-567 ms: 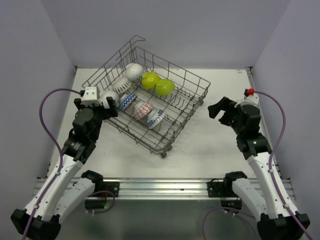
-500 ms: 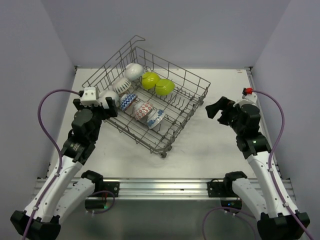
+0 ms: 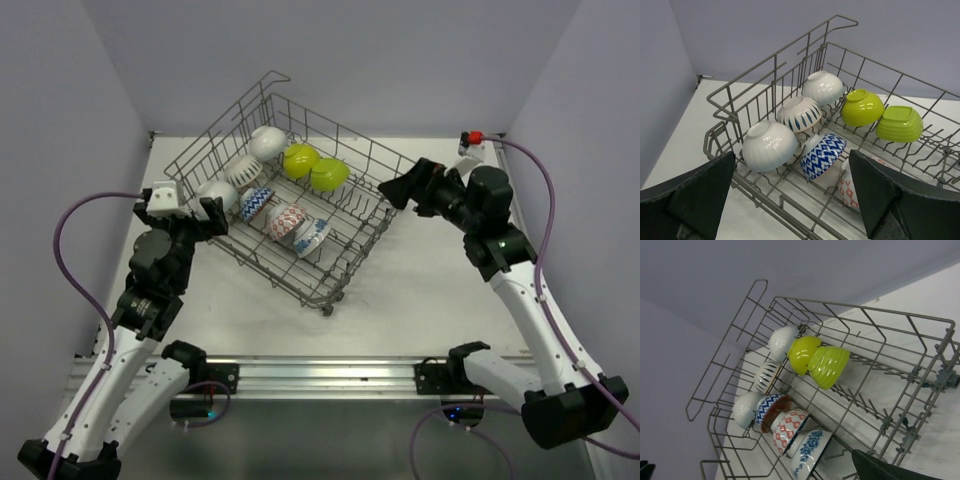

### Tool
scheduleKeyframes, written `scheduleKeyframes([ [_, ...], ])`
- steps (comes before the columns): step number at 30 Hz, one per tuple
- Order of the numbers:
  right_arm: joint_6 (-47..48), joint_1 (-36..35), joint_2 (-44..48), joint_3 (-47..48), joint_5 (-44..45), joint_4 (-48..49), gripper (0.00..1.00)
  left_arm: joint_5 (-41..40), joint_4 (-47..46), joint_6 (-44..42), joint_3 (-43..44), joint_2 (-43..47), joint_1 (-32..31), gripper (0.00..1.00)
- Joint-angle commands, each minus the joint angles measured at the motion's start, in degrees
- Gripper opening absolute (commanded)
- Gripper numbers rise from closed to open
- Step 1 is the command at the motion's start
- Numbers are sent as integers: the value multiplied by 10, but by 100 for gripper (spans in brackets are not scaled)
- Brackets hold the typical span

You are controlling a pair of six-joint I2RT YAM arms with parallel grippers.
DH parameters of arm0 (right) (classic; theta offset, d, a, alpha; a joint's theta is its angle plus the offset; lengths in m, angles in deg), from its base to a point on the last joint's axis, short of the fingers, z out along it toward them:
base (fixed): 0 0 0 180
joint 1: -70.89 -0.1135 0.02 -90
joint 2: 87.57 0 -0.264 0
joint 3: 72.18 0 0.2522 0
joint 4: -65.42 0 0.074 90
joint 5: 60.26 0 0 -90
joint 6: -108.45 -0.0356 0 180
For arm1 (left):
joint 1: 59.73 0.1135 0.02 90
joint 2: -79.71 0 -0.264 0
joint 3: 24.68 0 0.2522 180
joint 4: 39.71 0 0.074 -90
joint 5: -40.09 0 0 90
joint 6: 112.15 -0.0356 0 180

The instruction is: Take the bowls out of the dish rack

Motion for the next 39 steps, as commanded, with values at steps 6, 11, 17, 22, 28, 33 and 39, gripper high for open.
scheduleKeyframes([
  [6, -109, -45, -137, 93, 135, 32, 99, 10, -27, 4, -6, -9, -1, 99],
  [11, -138, -52, -241, 155, 163, 47, 99, 16, -24, 6, -5, -14, -4, 99],
  [17, -149, -76, -354, 260, 187, 25, 99, 24, -23, 10, -3, -10, -8, 100],
  [22, -151, -100, -457, 328, 200, -23, 98, 5, -17, 16, -1, -1, -8, 93],
  [28, -159, -118, -505, 358, 240, -43, 98, 8, -16, 18, 1, 2, -12, 95],
  [33, -169, -120, -535, 376, 243, -40, 98, 6, -13, 22, 2, 2, -15, 98],
  [39, -186, -120, -566, 398, 256, -47, 98, 13, -10, 20, 4, -2, -21, 99],
])
